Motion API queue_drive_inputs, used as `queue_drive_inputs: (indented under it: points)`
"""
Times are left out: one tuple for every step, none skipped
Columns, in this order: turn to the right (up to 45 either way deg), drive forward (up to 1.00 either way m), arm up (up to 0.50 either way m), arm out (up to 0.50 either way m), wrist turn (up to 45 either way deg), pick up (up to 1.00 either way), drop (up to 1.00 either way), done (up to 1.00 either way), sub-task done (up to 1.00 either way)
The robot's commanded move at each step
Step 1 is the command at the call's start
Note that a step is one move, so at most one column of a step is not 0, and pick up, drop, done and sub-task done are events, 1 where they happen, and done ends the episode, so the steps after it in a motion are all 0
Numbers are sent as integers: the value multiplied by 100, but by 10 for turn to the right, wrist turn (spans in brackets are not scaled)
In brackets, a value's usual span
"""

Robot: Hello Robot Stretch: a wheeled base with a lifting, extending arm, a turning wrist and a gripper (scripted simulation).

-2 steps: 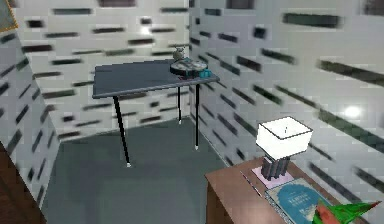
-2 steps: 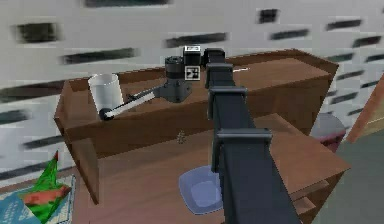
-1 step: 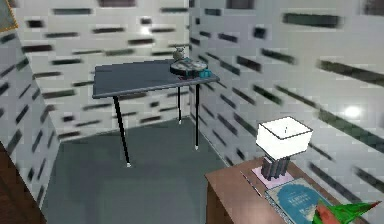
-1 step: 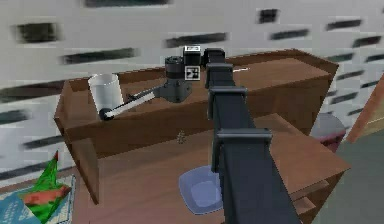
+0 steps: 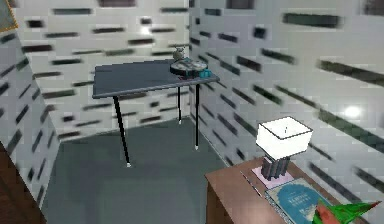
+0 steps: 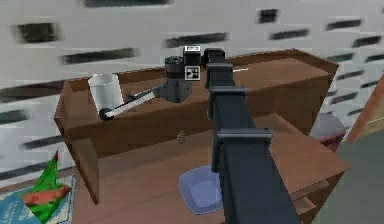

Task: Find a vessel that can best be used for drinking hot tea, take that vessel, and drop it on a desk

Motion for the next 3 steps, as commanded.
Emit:
queue_drive_inputs:
  points:
    - [0, 0, 0, 0, 0, 0, 100, 0, 0]
    - [0, 0, 0, -10, 0, 0, 0, 0, 0]
    - [0, 0, 0, 0, 0, 0, 0, 100, 0]
